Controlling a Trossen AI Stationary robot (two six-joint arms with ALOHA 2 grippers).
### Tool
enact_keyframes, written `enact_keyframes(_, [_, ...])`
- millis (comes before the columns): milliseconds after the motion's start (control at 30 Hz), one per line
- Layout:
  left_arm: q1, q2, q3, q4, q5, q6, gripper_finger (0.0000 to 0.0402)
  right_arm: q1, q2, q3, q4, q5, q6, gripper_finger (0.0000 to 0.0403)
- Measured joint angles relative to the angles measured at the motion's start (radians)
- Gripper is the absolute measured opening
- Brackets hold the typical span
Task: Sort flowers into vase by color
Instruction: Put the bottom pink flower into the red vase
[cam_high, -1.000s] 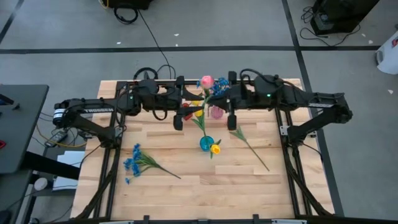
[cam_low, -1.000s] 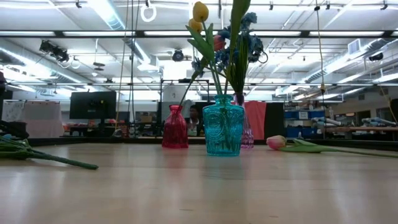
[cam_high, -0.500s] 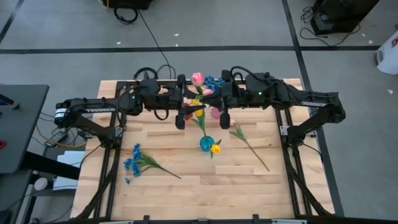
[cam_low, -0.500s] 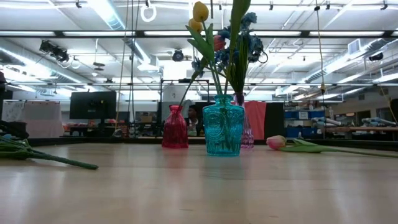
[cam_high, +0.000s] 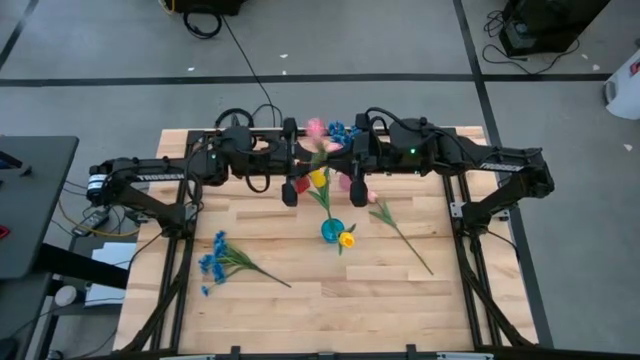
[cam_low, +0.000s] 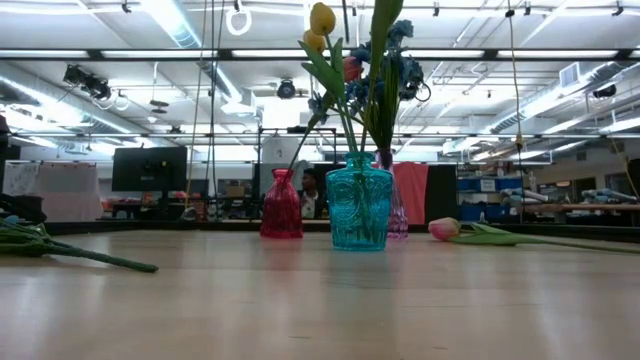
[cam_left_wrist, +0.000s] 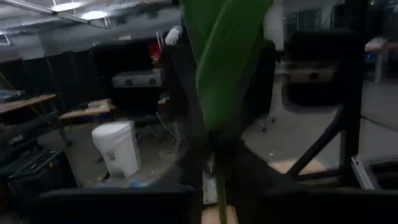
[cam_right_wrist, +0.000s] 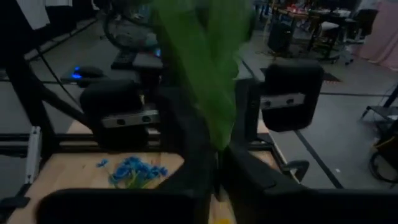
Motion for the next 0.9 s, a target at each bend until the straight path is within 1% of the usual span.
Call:
enact_keyframes(33, [0.001,-0.001,0.000,-0.003,-0.007,-0.001,0.0024,0.000,0.000,0.001,0.006,0.010,-0.001,0.0062])
enact_keyframes(100, [0.002,-0.001,-0.003,-0.003,-0.006,0.001,0.0010,0.000,-0.002,0.000,0.012,0.018,-0.001,0.0081])
enact_keyframes(300, [0.001,0.000,-0.002,0.001,-0.004,-0.002,0.0010,0.004,-0.009,-0.001,0.015,0.006,0.014,0.0146])
enact_keyframes(400, [0.001,0.002,-0.004,-0.015,0.001,-0.003,0.0010,0.007,-0.016,-0.001,0.016,0.017,0.013,0.0179])
enact_keyframes(533, [0.001,0.002,-0.004,-0.019,0.020,-0.003,0.0009,0.007,-0.025,-0.001,0.018,0.018,0.012,0.0216])
enact_keyframes(700, [0.001,0.001,-0.004,-0.010,0.023,-0.003,0.0009,0.008,-0.032,-0.001,0.016,0.015,0.013,0.0244])
enact_keyframes(900, [0.001,0.001,-0.004,-0.008,0.023,-0.003,0.0008,0.008,-0.038,-0.001,-0.002,0.015,0.005,0.0252])
